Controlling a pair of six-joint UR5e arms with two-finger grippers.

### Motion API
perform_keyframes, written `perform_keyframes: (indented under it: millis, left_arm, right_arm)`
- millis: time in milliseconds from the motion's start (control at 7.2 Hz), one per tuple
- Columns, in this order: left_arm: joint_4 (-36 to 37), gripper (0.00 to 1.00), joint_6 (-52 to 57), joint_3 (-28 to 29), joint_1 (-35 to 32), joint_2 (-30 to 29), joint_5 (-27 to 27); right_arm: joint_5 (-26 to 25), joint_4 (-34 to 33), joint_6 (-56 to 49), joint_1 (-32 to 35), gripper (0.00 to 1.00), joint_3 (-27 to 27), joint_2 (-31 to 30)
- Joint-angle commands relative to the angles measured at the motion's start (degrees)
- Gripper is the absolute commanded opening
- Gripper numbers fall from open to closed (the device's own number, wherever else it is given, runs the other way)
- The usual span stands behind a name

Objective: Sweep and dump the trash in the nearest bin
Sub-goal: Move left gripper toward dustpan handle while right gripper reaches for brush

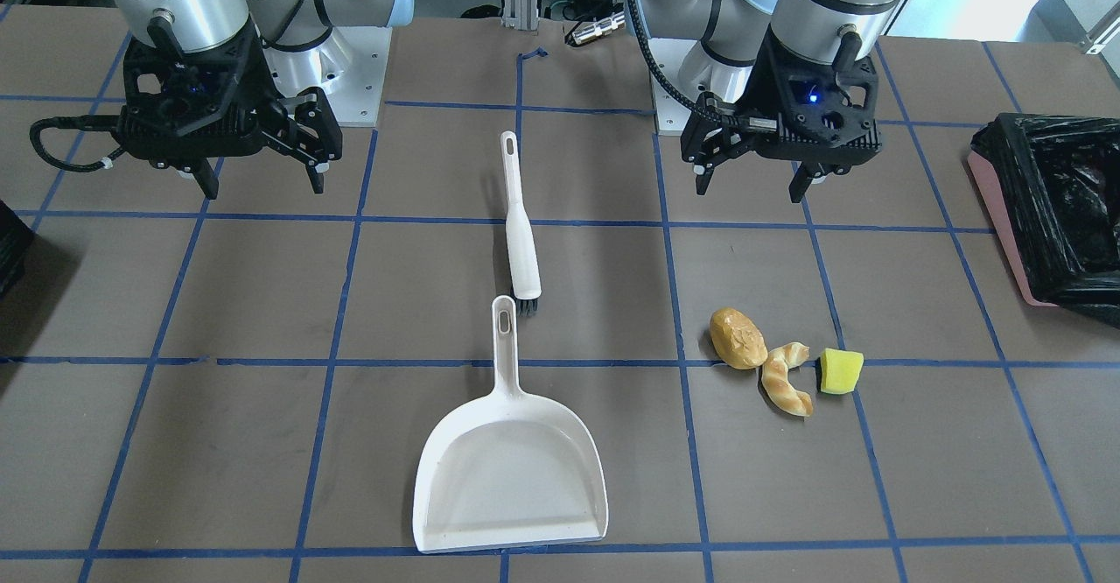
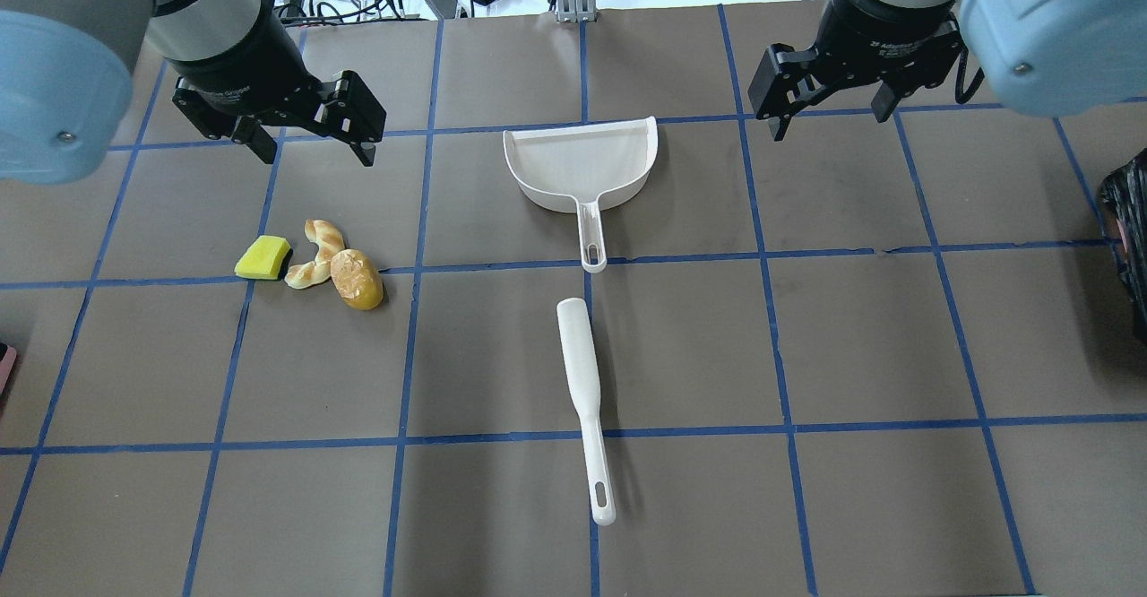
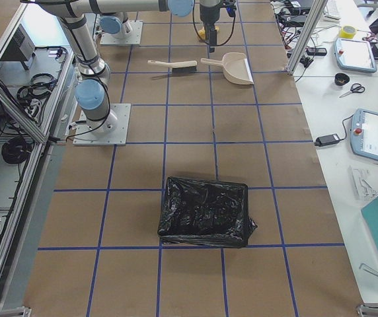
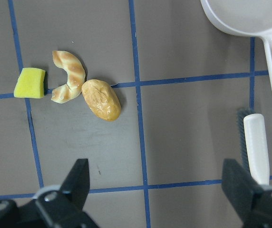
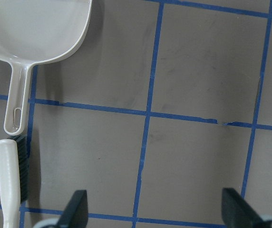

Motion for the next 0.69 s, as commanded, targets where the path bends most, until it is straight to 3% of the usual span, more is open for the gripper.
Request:
perform_keyframes:
  millis: [0,278,556]
  left_arm:
    - [0.0,1.00,-0.2,-0.2,0.0,0.0,0.2]
    - [0.1,1.00,-0.1,-1.2,0.0,0.3,0.1]
    - [1.1,1.00,0.7,-1.2,0.3,-0.6,0.2]
  right_arm:
    - [0.0,0.0,0.0,0.0,1.00,0.1,0.0]
    - [0.1,1.1,0.0,0.1,1.00,0.4,0.0]
    - [0.8,1.8,0.4,1.2,1.00,5.7,-1.7]
